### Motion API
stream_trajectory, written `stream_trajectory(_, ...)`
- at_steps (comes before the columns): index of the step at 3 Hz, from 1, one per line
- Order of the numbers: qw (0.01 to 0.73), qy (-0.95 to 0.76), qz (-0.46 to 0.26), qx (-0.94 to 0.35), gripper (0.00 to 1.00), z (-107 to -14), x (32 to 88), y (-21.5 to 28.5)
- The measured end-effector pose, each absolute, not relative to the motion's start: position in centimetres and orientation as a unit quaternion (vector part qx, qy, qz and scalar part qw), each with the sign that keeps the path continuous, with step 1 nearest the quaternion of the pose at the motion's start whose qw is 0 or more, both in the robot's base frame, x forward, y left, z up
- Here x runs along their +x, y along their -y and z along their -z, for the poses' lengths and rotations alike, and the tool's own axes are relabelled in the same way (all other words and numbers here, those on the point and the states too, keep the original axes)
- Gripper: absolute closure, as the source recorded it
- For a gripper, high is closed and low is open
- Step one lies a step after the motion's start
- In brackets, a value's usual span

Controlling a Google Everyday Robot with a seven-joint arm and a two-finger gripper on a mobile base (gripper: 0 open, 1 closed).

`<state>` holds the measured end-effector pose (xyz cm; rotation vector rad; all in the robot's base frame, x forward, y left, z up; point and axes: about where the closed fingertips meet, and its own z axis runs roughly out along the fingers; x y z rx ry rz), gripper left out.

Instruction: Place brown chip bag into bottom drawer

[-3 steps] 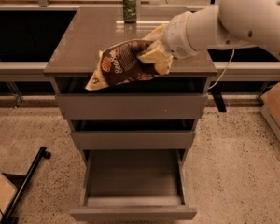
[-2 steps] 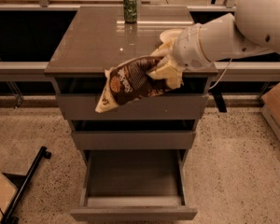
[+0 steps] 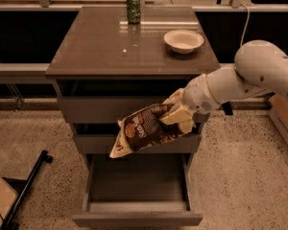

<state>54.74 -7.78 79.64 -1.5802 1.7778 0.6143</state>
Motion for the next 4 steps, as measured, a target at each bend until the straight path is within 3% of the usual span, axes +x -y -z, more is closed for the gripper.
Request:
stream_trajectory(2,0.329,-0.687,-0.242,-0.601,1.00,-75.9,54.5,6.7)
stream_trajectory(4,0.375,-0.690,-0.269,-0.557,1.00,-66.9,56.1,7.2)
